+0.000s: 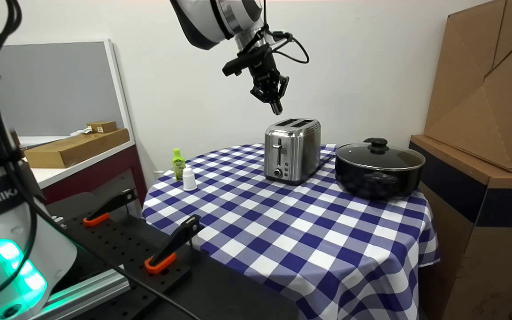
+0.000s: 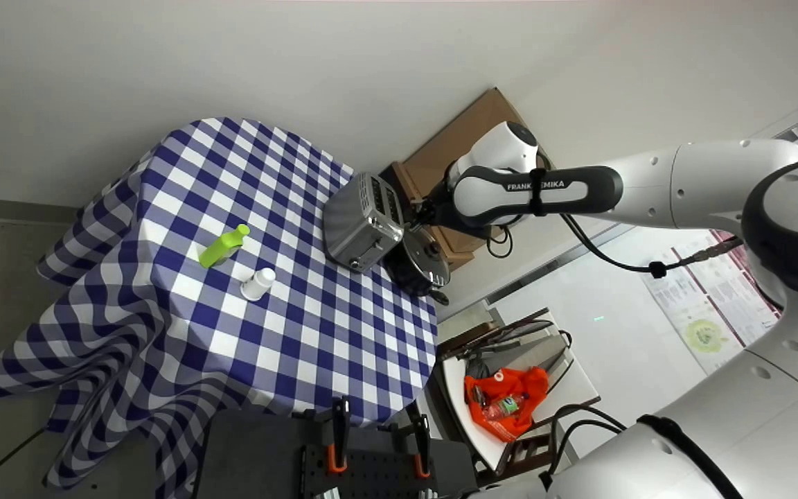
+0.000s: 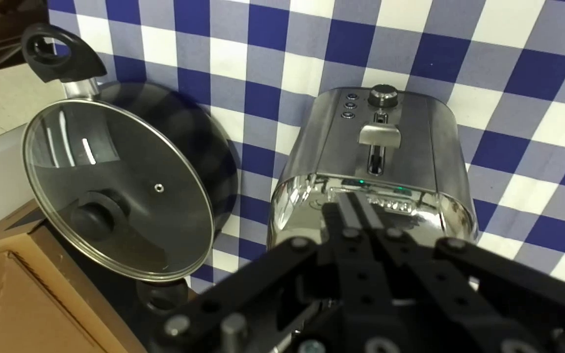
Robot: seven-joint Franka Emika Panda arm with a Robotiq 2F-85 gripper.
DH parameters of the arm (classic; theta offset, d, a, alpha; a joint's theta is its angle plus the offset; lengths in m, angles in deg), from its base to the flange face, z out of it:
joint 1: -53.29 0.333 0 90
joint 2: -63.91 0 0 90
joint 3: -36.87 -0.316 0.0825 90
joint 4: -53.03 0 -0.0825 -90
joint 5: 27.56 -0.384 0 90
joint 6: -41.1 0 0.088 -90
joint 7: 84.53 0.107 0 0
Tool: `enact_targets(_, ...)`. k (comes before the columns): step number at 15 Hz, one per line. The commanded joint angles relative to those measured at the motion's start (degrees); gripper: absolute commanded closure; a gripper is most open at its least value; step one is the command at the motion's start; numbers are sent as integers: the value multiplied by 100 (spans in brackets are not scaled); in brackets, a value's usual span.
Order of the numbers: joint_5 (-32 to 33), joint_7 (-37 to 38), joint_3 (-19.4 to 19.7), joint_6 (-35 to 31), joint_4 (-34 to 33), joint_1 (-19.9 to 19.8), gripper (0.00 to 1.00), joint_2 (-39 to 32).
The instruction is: Turn on the toaster
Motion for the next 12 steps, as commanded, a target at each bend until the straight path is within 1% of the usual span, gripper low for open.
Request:
enact_targets(1, 143, 88, 277, -144, -121, 266, 100, -276)
enact_targets(12, 349, 166, 838, -605, -386, 729, 100, -1053)
